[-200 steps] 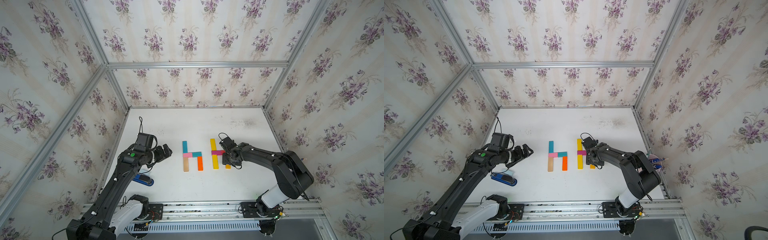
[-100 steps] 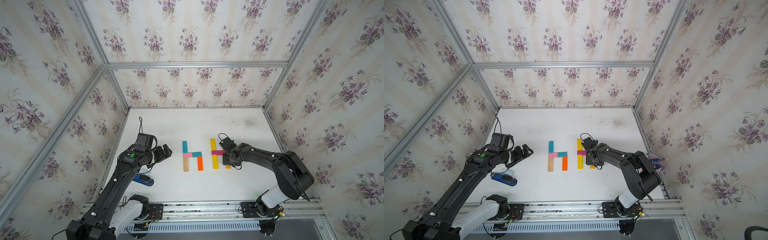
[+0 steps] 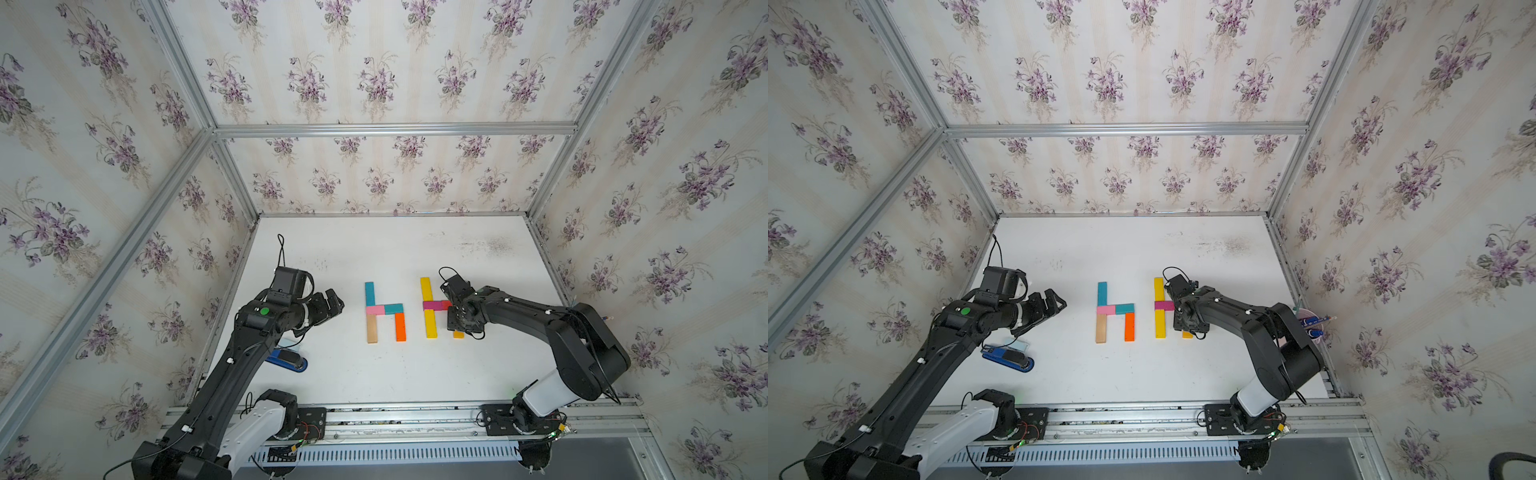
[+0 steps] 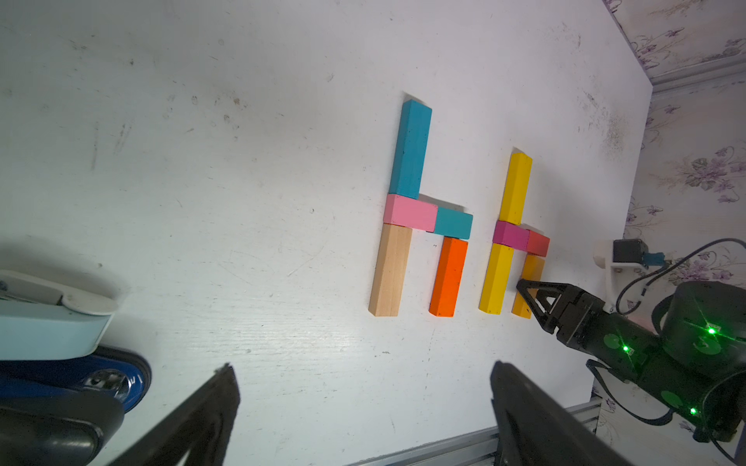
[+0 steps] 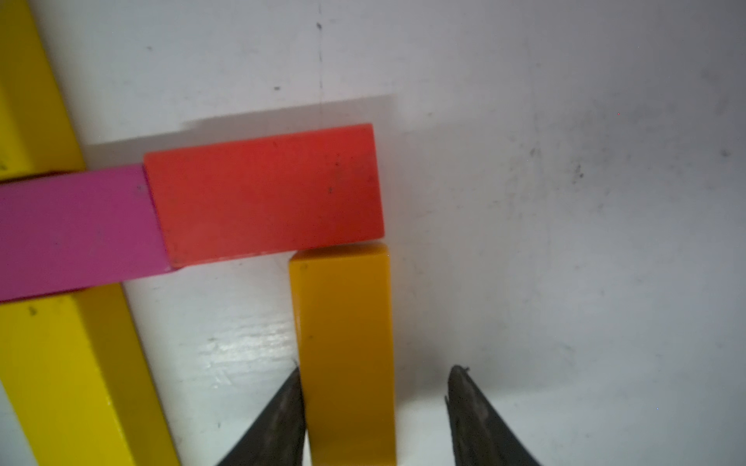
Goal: Assemble the letter h with building blocks
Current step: Assemble the building block at the center of the board.
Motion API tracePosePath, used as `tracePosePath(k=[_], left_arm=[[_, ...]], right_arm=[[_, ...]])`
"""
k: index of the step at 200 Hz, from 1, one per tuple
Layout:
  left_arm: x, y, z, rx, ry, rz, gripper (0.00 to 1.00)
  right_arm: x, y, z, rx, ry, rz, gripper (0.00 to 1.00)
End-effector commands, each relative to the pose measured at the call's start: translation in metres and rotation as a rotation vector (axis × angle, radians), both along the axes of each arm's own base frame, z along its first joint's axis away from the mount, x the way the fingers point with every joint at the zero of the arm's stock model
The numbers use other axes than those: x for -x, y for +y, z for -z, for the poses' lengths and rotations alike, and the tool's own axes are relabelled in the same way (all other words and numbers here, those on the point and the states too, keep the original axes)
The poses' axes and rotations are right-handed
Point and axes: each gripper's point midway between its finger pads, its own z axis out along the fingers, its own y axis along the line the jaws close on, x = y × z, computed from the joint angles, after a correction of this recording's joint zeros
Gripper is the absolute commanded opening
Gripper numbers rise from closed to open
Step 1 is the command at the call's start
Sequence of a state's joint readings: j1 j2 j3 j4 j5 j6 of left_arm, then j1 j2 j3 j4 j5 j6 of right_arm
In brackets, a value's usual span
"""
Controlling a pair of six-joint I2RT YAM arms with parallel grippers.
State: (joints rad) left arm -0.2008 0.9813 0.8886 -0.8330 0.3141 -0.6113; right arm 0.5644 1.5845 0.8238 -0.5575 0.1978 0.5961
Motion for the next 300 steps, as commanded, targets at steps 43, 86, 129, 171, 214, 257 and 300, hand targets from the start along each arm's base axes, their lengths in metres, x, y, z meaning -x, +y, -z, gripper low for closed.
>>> tracePosePath(k=[43,86,129,171,214,257,300], left_arm=[[-0.002,-0.001,-0.001,0.001,-0.011,0.007,0.99],[-0.003,-0.001,-0.001,0.006,-0.01,0.006,0.99],[-0.002,-0.003,0.0,0.016,-0.007,0.004,0.99],[-0.001,-0.002,-0.002,0.01,-0.012,0.007,0.99],[-0.002,-0.002,-0.005,0.015,-0.019,0.007,0.99],[-0.003,-0.002,-0.006,0.01,-0.022,0.006,0.99],[-0.004,-0.003,-0.008,0.019,-0.023,0.007,0.99]], right_arm=[[0.012,-0.008,0.004,0.025,0.054,-0.024,0.54],[0.018,0.003,-0.01,-0.019,0.025,-0.028,0.64],[0.037,0.005,-0.002,-0.039,0.054,-0.01,0.67],[0.037,0.008,-0.011,-0.081,0.023,0.01,0.65],[0.043,0.009,-0.014,-0.121,0.028,0.059,0.66],[0.059,0.021,-0.022,-0.286,0.011,0.11,0.69],[0.055,0.028,-0.014,-0.321,0.019,0.108,0.69]])
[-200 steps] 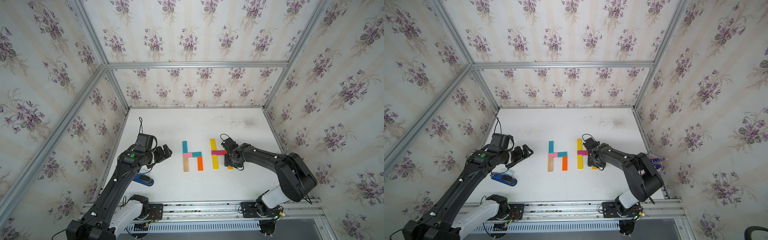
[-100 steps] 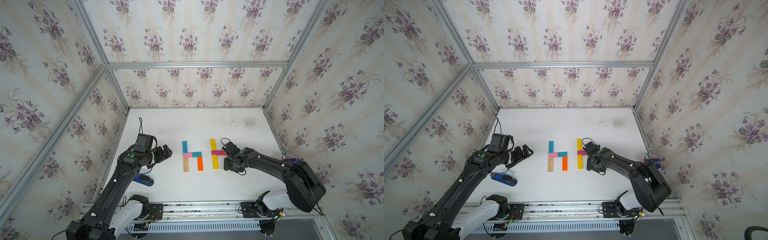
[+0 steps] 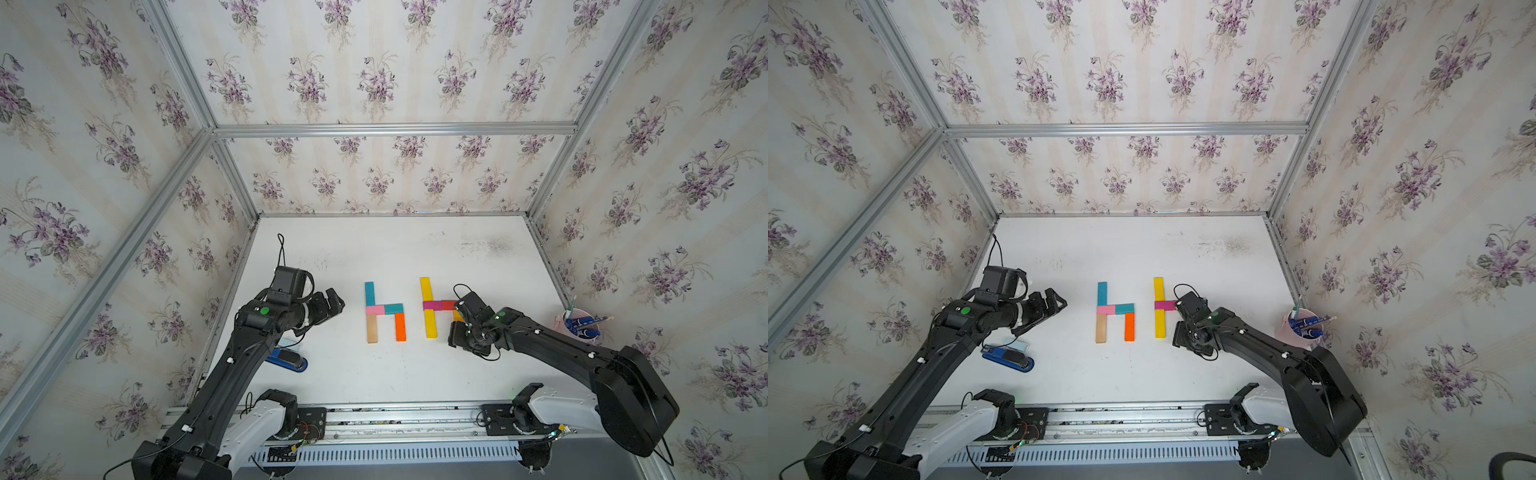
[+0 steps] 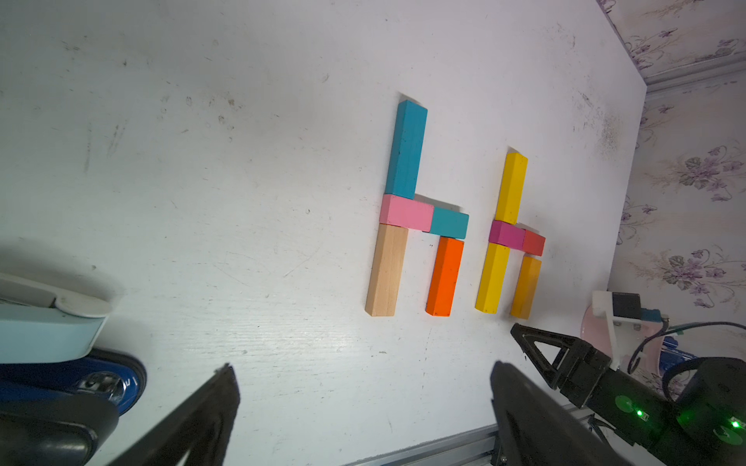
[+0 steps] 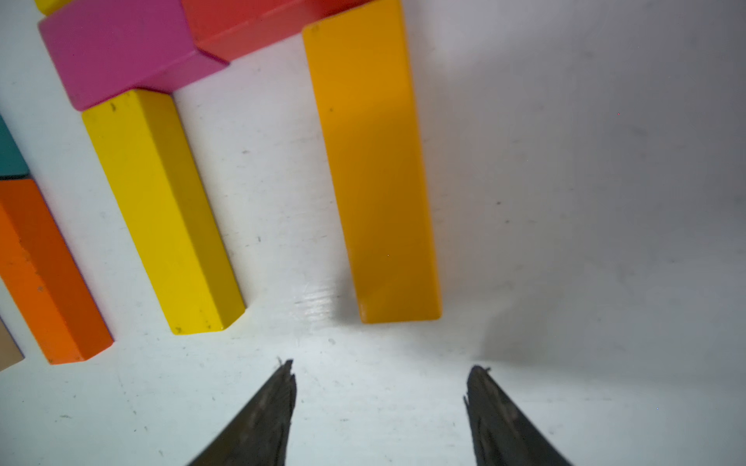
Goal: Assemble the letter h with building blocks
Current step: Assemble the building block at the center of the board.
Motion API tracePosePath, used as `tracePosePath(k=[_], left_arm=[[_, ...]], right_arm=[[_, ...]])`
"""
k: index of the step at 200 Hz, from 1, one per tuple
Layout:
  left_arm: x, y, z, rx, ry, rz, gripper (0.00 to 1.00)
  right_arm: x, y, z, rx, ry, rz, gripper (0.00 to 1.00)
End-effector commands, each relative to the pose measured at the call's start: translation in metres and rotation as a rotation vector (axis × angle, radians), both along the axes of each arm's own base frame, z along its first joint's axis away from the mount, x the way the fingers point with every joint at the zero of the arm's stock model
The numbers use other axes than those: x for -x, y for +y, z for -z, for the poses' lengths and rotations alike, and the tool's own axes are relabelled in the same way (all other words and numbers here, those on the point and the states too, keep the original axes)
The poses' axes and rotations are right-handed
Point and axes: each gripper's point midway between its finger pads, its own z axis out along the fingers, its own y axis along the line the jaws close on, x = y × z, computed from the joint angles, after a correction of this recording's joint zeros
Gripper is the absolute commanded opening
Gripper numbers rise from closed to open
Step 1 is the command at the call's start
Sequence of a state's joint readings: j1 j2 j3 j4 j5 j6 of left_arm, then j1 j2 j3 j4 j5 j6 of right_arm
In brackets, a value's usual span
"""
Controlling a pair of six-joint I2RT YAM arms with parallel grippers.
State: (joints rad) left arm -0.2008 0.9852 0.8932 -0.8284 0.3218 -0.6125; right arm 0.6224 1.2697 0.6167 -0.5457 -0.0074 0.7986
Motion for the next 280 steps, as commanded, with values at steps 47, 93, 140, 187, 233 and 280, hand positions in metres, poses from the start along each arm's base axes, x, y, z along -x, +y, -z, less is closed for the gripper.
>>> tracePosePath(k=[47,93,140,187,233,280], left_arm=[[-0.001,0.0,-0.008,-0.001,-0.023,0.004,0.99],[-0.002,0.001,-0.005,-0.003,-0.02,0.003,0.99],[-0.001,0.001,-0.004,-0.005,-0.02,0.005,0.99],[0.0,0.002,-0.002,-0.007,-0.016,0.004,0.99],[0.001,0.002,-0.003,-0.007,-0.021,0.006,0.99],[0.0,0.001,-0.002,0.001,-0.015,0.003,0.99]], right_arm=[[-0.018,0.008,0.007,-0.022,-0.002,0.024,0.68],[-0.022,0.006,0.007,-0.02,-0.001,0.02,0.67],[-0.024,0.002,0.006,-0.016,-0.006,0.025,0.67],[-0.026,0.002,0.004,-0.02,-0.011,0.024,0.67],[-0.032,0.004,-0.022,-0.033,-0.06,0.005,0.67],[-0.035,-0.007,-0.046,0.026,-0.094,0.0,0.68]])
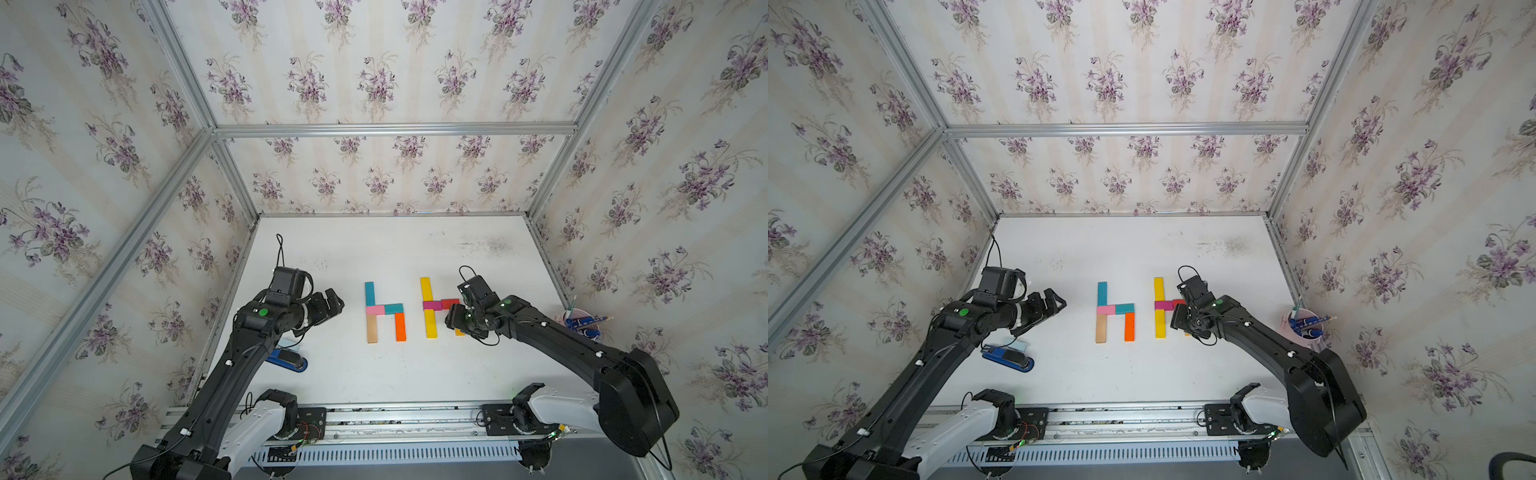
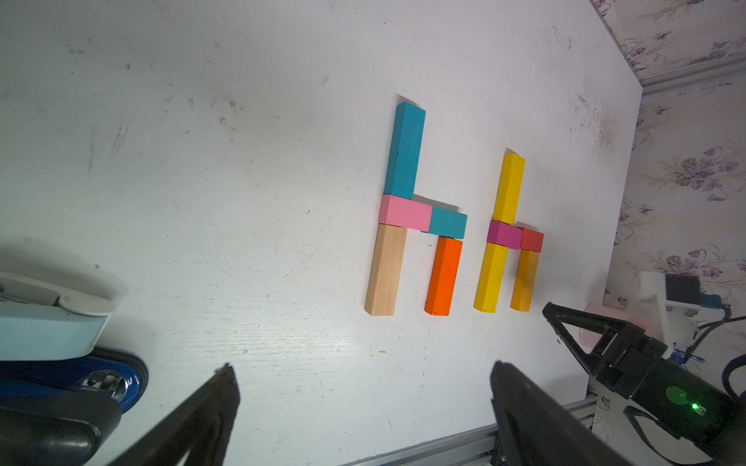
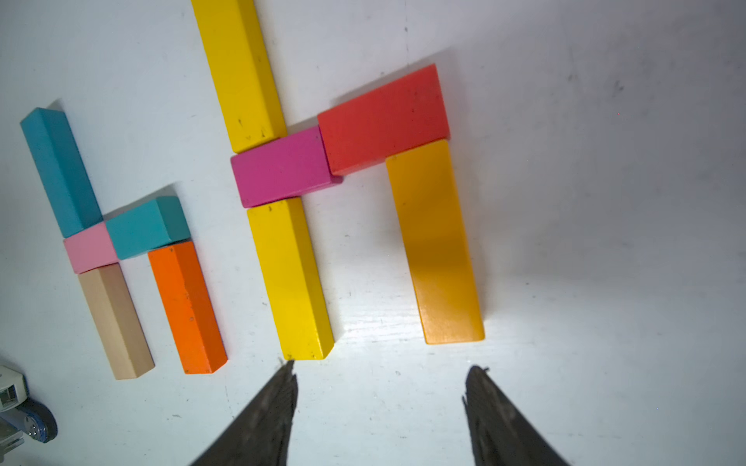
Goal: Assemble the letter h with building blocks
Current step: Assemble the building block at the center of the board.
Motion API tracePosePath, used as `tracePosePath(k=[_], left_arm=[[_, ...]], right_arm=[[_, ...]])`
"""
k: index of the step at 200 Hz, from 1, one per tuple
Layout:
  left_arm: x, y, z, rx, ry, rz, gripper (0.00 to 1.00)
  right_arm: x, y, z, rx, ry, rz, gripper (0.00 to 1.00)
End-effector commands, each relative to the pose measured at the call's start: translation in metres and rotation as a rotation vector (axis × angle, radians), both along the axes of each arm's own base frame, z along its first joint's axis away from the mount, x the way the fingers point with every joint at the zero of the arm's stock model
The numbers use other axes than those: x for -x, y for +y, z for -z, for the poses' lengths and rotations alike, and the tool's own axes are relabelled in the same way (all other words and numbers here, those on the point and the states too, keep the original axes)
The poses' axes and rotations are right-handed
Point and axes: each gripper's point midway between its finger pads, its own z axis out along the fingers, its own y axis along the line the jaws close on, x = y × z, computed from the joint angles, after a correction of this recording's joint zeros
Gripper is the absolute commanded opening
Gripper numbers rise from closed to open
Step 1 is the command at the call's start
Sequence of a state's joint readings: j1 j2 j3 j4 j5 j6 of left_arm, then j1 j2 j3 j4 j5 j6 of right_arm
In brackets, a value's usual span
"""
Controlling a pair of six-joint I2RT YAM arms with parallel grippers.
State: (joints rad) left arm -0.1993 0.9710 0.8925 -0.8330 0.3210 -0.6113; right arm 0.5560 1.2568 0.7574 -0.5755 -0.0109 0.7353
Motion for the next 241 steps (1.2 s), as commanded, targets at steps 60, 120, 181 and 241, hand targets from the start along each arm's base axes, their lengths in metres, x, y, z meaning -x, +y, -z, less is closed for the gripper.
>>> tracePosePath(k=[60,120,181,241], left_arm=[[-0.001,0.0,0.0,-0.001,-0.004,0.005,0.99],[-0.001,0.003,0.001,-0.017,0.0,-0.001,0.99],[-0.003,0.003,0.002,-0.021,0.003,-0.002,0.99],[-0.005,0.001,0.003,-0.012,0.008,-0.002,0.99]], right_arm=[[-0.047,-0.032,-0.014,0.166,-0.06,0.039,0.71],[-0.13,-0.039,0.01,0.314,-0.031,0.009,0.66],[-0.132,-0.038,0.043,0.316,0.028,-0.025,0.63],[-0.116,-0.039,0.061,0.302,0.063,-0.056,0.61]])
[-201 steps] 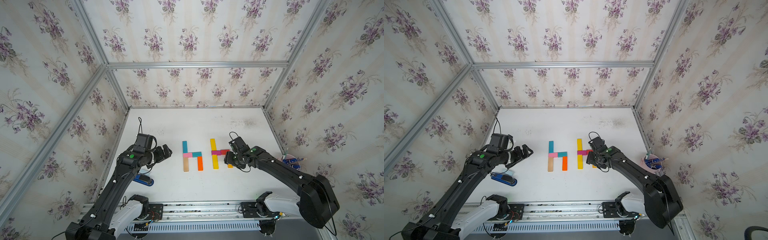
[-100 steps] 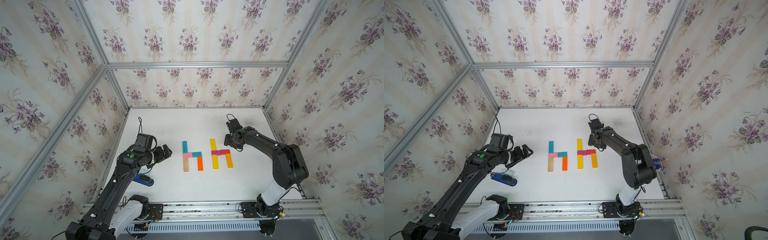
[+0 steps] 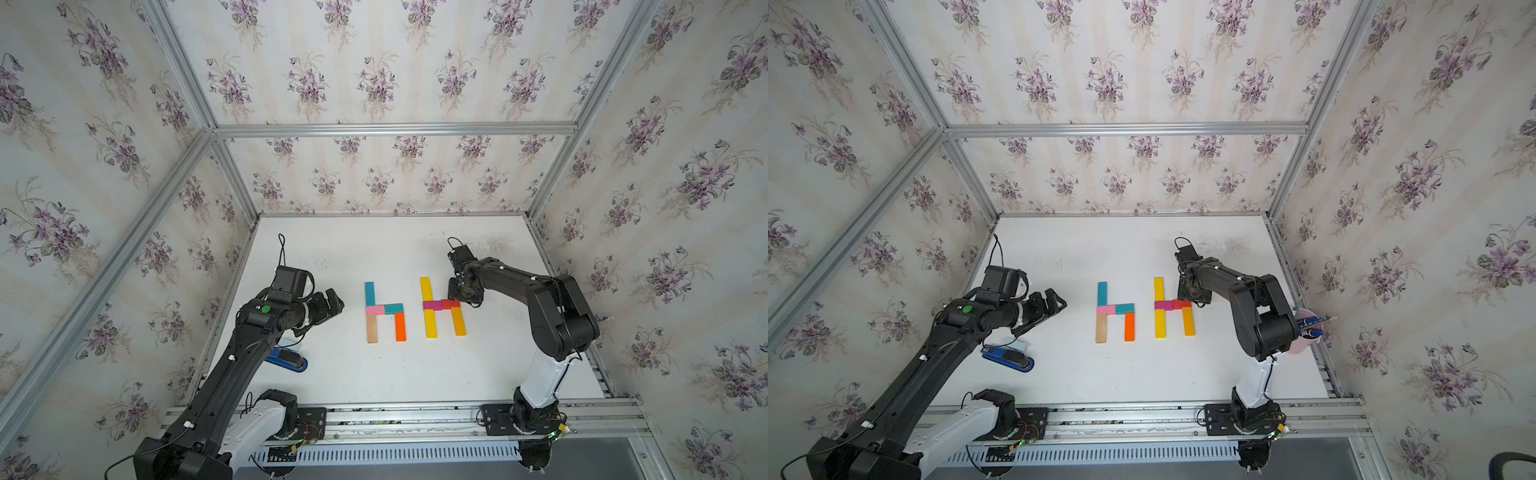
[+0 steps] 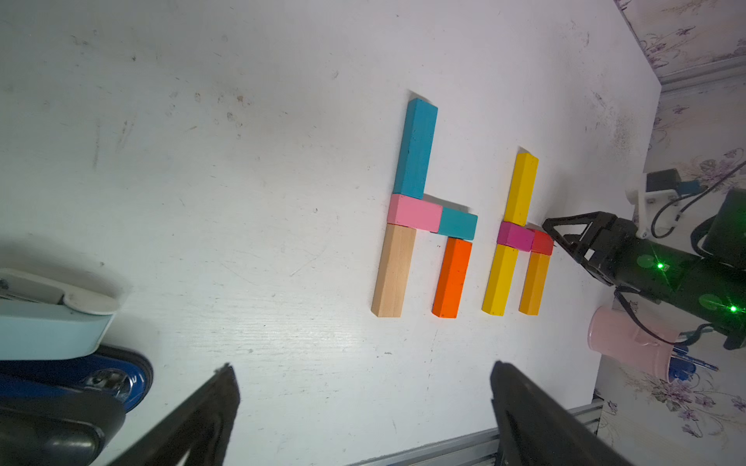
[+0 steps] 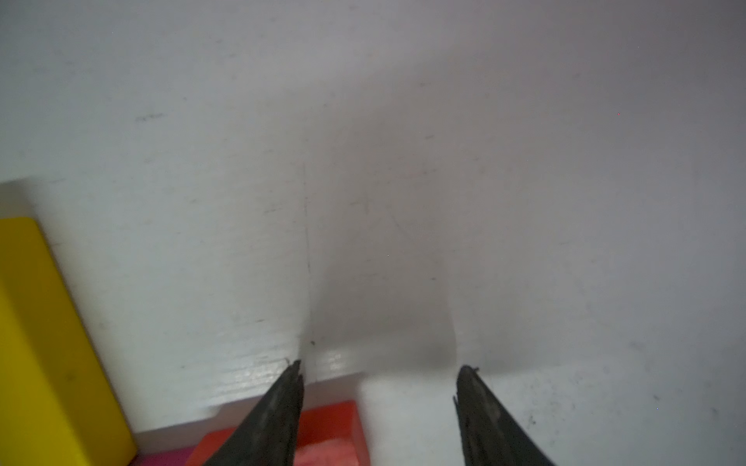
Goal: Assemble the letter h with building blocks
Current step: Assemble the building block at the center of the board.
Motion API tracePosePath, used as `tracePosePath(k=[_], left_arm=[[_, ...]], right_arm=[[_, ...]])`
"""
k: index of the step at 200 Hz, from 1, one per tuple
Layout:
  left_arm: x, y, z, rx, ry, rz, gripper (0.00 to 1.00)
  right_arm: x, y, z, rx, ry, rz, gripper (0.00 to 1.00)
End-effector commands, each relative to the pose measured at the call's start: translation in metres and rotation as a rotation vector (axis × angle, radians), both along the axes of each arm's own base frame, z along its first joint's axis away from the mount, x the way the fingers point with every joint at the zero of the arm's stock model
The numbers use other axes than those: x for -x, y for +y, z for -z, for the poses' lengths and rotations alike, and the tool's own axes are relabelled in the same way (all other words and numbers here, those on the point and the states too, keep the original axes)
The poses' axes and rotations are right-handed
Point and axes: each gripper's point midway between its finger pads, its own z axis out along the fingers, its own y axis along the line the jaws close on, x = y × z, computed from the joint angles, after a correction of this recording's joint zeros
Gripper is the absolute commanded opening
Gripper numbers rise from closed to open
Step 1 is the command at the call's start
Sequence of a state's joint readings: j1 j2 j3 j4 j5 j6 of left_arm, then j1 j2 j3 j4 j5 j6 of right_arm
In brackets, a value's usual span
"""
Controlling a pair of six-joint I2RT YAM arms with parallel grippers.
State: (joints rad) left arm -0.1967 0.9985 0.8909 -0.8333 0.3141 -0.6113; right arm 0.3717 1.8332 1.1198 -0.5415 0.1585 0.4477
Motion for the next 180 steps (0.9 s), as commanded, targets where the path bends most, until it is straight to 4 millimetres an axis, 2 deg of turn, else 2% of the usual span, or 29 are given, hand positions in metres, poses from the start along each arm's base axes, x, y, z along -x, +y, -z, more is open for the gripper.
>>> tracePosePath(k=[1,47,75,103,132,161,180], left_arm=[[-0.004,0.0,-0.004,-0.001,-0.019,0.003,0.99],[-0.005,0.0,-0.006,-0.003,-0.022,0.004,0.99],[-0.005,-0.001,-0.006,-0.001,-0.019,0.005,0.99],[-0.004,0.001,-0.008,-0.008,-0.022,0.003,0.99],[-0.006,0.0,-0.009,-0.005,-0.026,0.005,0.99],[-0.008,0.0,-0.014,-0.005,-0.034,0.005,0.99],[-0.007,0.0,-0.015,-0.008,-0.036,0.003,0.99]], right_arm=[[0.0,0.002,0.003,-0.01,0.0,-0.017,0.61],[0.004,0.002,0.007,-0.01,0.006,-0.02,0.61],[-0.004,0.001,0.001,0.001,-0.014,-0.022,0.61],[-0.015,0.004,-0.029,-0.016,-0.084,-0.017,0.62],[-0.018,0.007,-0.075,-0.064,-0.195,-0.012,0.63],[-0.003,0.014,-0.116,-0.128,-0.311,-0.026,0.64],[0.018,0.016,-0.116,-0.156,-0.325,-0.034,0.69]])
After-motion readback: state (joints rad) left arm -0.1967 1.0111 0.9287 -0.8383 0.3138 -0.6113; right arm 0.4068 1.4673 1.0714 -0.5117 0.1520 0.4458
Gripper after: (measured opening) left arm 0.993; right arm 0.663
